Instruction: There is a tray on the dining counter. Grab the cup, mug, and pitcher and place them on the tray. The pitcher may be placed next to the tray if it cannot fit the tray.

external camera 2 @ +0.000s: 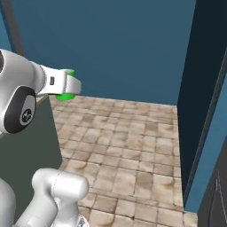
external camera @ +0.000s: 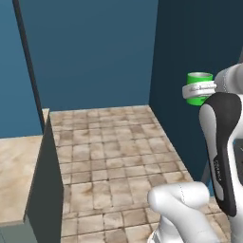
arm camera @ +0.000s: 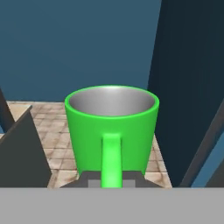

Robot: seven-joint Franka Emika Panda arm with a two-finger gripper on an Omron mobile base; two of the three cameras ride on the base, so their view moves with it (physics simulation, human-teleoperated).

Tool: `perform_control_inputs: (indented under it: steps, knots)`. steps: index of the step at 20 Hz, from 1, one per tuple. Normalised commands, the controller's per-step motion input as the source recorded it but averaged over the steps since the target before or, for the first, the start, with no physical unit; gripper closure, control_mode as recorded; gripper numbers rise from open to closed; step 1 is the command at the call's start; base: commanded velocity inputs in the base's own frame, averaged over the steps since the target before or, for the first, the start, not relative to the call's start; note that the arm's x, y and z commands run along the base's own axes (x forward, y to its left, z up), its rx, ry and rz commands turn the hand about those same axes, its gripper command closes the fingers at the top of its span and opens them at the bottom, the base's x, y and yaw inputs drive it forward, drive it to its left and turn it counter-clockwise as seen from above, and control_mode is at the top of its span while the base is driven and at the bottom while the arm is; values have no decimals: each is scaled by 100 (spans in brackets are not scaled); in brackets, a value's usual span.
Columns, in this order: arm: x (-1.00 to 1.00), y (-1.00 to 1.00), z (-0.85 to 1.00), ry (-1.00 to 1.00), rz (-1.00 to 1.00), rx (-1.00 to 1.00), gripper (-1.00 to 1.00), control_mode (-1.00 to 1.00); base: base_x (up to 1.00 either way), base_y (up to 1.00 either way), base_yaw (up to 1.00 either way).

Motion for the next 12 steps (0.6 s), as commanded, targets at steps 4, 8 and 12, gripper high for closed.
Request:
perform_control_inputs:
  steps: [4,8,12]
  knots:
    - [0,0,0,0,0,0,100,100,100,0,0]
    - [0,0,0,0,0,0,100,100,100,0,0]
    - [0,0,0,0,0,0,100,100,100,0,0]
